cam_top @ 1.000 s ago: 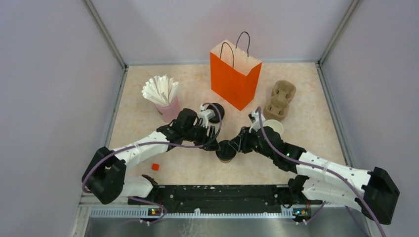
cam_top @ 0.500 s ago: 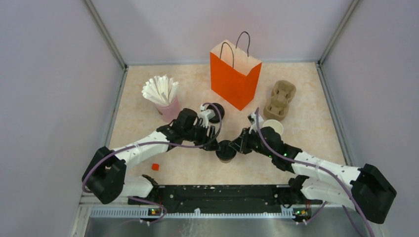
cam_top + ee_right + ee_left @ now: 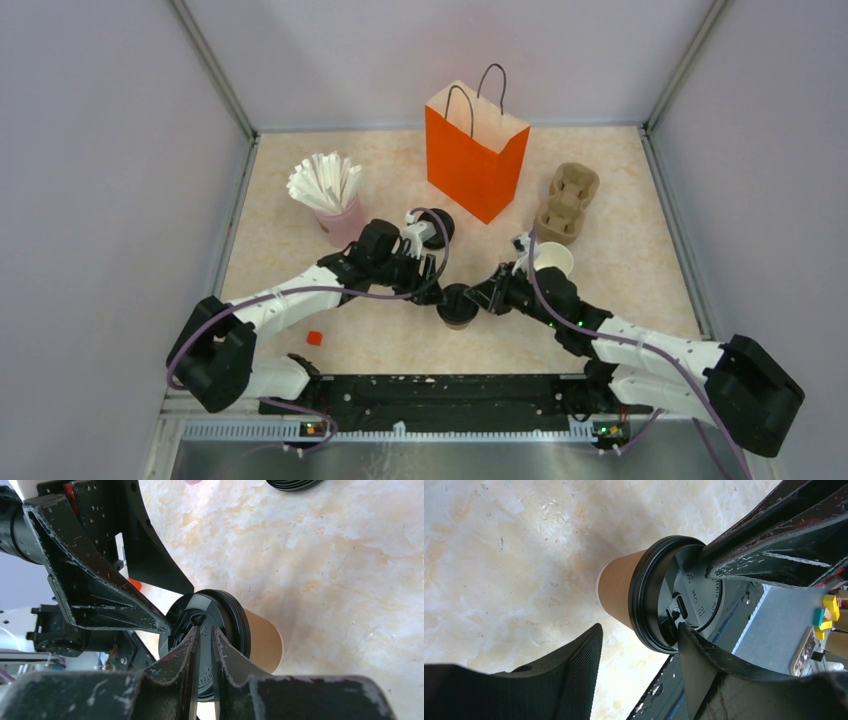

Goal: Pack the takeout coffee

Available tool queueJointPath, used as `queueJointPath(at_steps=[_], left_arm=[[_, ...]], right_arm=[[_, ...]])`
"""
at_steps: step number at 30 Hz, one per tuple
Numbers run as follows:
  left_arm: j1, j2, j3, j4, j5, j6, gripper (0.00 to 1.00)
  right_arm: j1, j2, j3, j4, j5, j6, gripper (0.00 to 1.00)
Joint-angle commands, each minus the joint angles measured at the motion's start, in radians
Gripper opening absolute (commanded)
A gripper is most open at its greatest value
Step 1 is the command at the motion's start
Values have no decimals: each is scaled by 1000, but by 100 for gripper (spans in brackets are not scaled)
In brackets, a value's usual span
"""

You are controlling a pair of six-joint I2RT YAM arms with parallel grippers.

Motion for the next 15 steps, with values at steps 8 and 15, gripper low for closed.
queueJointPath(at_steps=[8, 15], left_arm=[[-2, 38, 13, -9, -59, 33, 61], [-4, 60, 13, -14, -75, 32, 61]], right_arm=[[-25, 0, -137, -67, 99, 75, 14], [-24, 41, -148, -29, 101, 79, 13]])
